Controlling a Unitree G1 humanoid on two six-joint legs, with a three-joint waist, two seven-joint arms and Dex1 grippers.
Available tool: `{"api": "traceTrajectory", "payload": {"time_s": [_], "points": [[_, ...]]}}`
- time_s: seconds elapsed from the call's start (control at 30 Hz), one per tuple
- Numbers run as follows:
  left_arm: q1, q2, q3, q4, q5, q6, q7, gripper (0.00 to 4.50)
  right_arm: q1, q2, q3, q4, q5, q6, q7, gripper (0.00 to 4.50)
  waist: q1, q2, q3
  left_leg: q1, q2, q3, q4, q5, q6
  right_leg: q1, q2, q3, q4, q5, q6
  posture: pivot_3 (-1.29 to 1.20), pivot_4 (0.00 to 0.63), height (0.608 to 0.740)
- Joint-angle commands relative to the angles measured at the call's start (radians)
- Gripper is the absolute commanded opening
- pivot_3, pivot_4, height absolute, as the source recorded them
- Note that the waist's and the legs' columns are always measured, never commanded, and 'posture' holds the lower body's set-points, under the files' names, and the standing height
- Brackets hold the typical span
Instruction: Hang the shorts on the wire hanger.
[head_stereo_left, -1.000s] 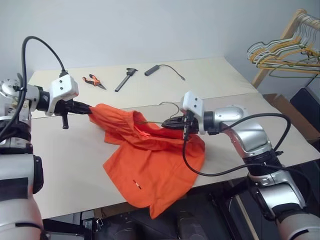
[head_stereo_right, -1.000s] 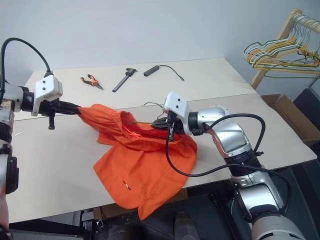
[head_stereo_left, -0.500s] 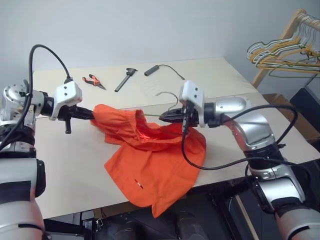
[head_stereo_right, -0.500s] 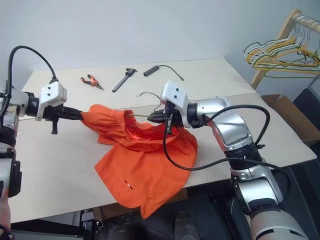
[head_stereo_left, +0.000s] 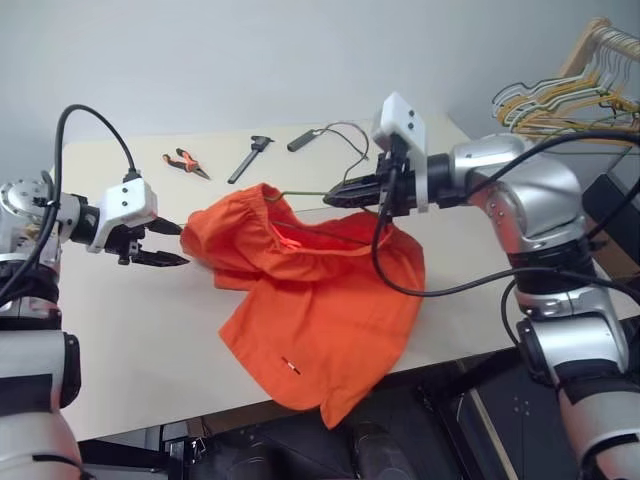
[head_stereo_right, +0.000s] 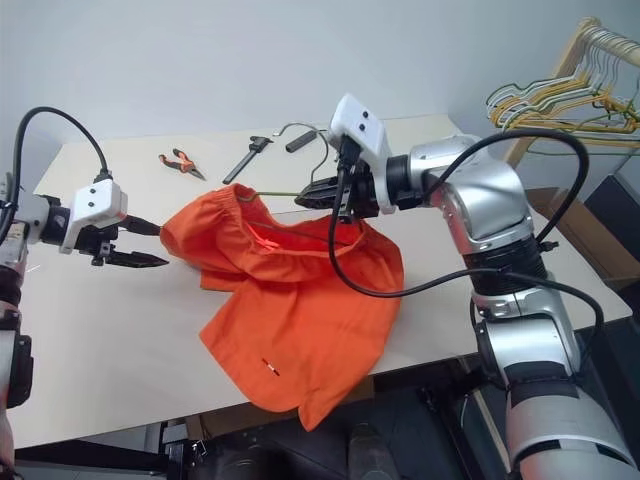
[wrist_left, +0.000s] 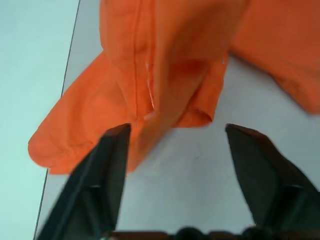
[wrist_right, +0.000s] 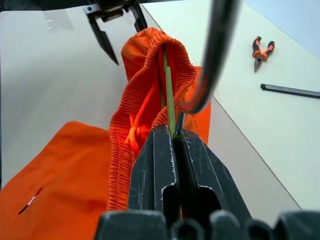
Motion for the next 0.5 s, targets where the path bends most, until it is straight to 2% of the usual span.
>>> {"api": "traceTrajectory", "payload": {"time_s": [0.03,0.2,0.5], "points": [[-0.049,-0.013,0.06,-0.119,-0.119,0.048,-0.019,4.48,-0.045,-0.021,0.014,0.007,-0.021,-0.015,0.034,0.0,0.003,0.0,0.0,0.0,0.0,0.0,0.0,0.0,0.0,0.0,0.0,0.0,0.0,0.0,0.0,-0.13,0.044,0.74],[-0.052,-0.039,0.027,-0.263,-0.288,0.168,-0.019,4.48,-0.058,-0.015,0.036,0.012,-0.033,-0.016,0.054,0.0,0.0,0.0,0.0,-0.001,0.0,-0.001,0.001,0.0,0.0,0.0,0.0,0.0,0.0,0.0,0.0,-0.14,0.035,0.74],[-0.149,-0.225,-0.087,-0.144,-0.147,0.071,-0.006,4.48,-0.095,0.01,0.062,0.027,-0.048,-0.033,0.084,0.0,-0.01,0.0,-0.001,0.0,-0.001,0.0,0.003,0.003,-0.005,0.0,0.0,0.0,0.002,0.0,0.0,-0.15,0.015,0.74]]}}
